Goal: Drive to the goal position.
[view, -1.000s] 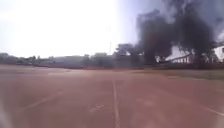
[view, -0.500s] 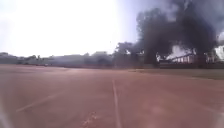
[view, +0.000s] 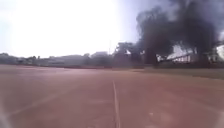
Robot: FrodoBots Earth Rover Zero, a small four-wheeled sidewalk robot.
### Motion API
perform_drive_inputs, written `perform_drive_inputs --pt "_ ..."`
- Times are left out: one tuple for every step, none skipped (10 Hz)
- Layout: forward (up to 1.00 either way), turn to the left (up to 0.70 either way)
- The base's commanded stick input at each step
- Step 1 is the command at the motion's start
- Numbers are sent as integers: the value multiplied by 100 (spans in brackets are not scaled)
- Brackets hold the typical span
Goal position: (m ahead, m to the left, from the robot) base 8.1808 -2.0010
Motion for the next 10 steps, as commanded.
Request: perform_drive_inputs --pt "70 0" --pt "70 0" --pt "70 0" --pt "70 0" --pt "70 0" --pt "70 0" --pt "70 0" --pt "70 0" --pt "70 0" --pt "70 0"
